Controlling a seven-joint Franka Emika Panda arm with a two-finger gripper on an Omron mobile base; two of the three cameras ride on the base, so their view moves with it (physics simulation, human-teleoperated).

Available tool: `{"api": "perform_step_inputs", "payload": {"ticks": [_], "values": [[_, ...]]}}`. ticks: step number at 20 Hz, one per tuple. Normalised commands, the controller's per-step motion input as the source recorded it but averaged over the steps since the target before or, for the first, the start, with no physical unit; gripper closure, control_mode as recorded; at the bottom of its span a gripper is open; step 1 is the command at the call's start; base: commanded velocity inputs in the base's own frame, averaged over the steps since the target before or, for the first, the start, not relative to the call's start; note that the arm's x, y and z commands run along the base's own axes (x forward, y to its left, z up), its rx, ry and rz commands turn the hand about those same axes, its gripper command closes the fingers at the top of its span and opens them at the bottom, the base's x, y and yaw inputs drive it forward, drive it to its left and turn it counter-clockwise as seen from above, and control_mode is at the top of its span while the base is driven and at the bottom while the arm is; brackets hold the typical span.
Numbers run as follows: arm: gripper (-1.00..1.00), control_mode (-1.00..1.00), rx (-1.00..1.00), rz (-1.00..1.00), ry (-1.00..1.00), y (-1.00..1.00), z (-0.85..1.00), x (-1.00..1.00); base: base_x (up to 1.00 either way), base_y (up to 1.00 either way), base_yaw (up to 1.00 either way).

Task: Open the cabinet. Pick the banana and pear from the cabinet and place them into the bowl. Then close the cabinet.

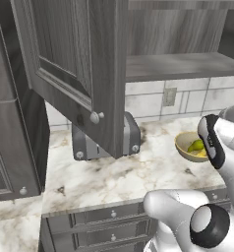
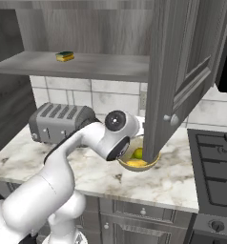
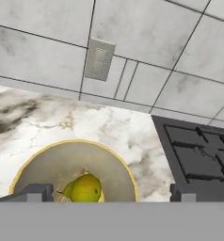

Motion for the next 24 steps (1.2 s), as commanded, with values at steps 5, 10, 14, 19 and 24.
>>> {"api": "perform_step_inputs", "payload": {"ticks": [5,10,14,19,24], "values": [[-1.0,-1.0,-0.06,-0.09,-0.06,0.17,0.93,-0.75,0.0,0.0,0.0],[-1.0,-1.0,-0.03,-0.09,-0.07,0.1,0.44,-0.99,0.0,0.0,0.0],[-1.0,-1.0,-0.03,-0.03,-0.07,0.02,0.04,-0.67,0.0,0.0,0.0],[-1.0,-1.0,-0.03,0.0,-0.15,0.07,0.28,-0.26,0.0,0.0,0.0],[-1.0,-1.0,-0.04,0.0,-0.27,0.12,1.0,-0.69,0.0,0.0,0.0]]}}
